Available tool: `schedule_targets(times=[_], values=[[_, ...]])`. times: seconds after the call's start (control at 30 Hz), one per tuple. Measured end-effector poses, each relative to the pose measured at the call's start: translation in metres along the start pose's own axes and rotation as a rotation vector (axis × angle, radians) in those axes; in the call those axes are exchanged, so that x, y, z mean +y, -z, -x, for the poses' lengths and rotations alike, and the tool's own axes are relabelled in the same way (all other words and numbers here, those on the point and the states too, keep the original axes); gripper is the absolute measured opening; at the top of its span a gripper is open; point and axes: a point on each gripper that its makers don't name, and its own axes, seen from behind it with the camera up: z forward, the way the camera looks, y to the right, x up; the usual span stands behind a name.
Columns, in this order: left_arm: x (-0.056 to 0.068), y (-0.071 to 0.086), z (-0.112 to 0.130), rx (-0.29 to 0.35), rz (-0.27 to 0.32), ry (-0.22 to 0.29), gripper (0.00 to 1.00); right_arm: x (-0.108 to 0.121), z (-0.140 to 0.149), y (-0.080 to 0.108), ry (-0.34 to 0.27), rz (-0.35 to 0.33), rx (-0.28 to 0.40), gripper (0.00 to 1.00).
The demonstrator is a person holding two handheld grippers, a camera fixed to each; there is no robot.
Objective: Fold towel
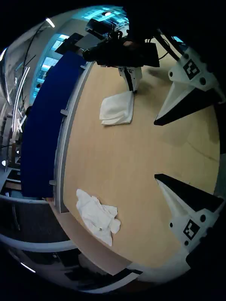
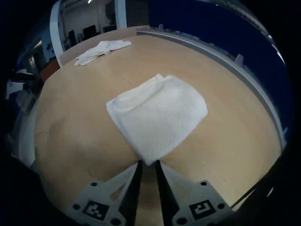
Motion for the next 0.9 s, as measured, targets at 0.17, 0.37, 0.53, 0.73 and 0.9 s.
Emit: schedule_targets(times=[0.17,0.37,0.53,0.73,0.9], values=[[0.000,-0.001,0.001,-0.002,0.000,0.002,0.95,0.000,0.000,0.000,-0.019,-0.006,0.005,0.23],[0.001,-0.002,0.002,-0.005,0.000,-0.002,0.95,0.000,0.000,0.000,-0.018,-0.005,0.012,0.10],[0.002,-0.003,0.002,-0.005,0.001,-0.003,0.96,0.000,-0.001,-0.001,-0.023,-0.004,0.024,0.05],[0.003,-0.003,0.001,-0.006,0.001,-0.001,0.96,0.001,-0.005,0.003,-0.025,-0.002,0.038,0.04],[0.004,-0.001,-0.001,-0.003,0.003,0.001,0.95,0.002,-0.014,0.011,-0.011,0.003,0.063,0.04]])
